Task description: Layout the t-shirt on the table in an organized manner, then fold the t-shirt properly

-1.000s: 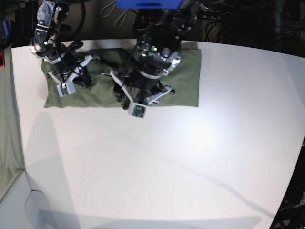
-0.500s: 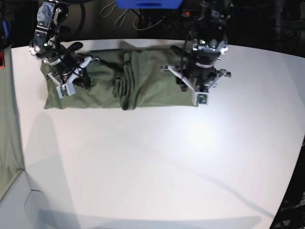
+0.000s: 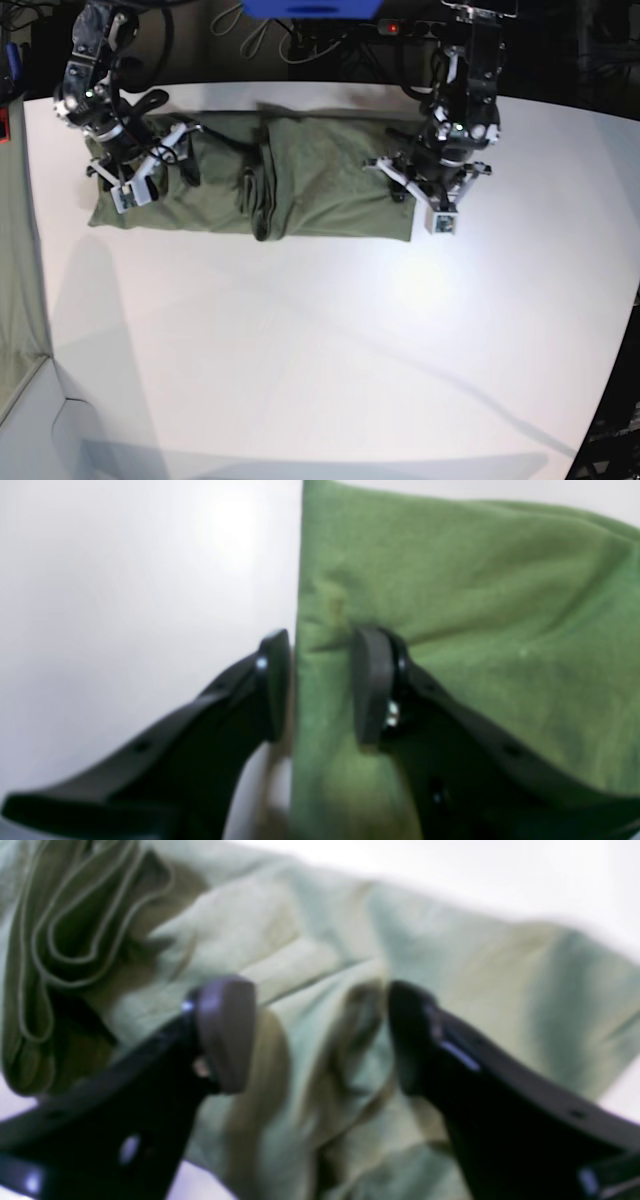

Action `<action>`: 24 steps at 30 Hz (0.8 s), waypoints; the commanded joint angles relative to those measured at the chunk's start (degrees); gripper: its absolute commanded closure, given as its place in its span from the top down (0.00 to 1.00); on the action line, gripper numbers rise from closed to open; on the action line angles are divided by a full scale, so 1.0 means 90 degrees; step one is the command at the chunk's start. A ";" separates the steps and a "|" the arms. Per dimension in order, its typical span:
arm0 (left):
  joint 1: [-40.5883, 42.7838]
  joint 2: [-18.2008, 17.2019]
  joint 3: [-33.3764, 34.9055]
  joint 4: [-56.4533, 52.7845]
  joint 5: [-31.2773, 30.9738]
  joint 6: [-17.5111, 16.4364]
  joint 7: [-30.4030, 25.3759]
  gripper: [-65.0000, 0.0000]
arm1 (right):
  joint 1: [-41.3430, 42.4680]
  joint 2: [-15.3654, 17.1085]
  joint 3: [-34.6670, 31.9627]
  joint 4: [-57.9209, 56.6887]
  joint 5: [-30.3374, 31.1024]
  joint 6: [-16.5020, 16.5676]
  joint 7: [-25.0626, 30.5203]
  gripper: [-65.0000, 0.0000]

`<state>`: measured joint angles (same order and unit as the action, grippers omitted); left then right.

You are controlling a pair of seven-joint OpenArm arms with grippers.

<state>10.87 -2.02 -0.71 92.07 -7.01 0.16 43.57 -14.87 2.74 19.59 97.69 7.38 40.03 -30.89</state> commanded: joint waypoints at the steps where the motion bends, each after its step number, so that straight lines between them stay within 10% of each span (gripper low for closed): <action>1: 0.0037 -0.0015 -0.0014 -0.0145 0.0148 0.0045 0.0370 0.32 | 0.0036 0.0013 0.0016 0.0266 0.0123 -0.0003 0.0156 0.69; 24: 0.0008 -0.0249 -0.0043 -0.0194 0.0099 0.0045 0.0370 0.32 | 0.0651 0.0120 0.1754 -0.1355 0.0113 -0.0003 0.0156 0.75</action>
<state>10.44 -3.66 -0.89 91.11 -9.08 -0.67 42.78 -9.28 3.09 35.20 85.03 8.01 39.88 -29.47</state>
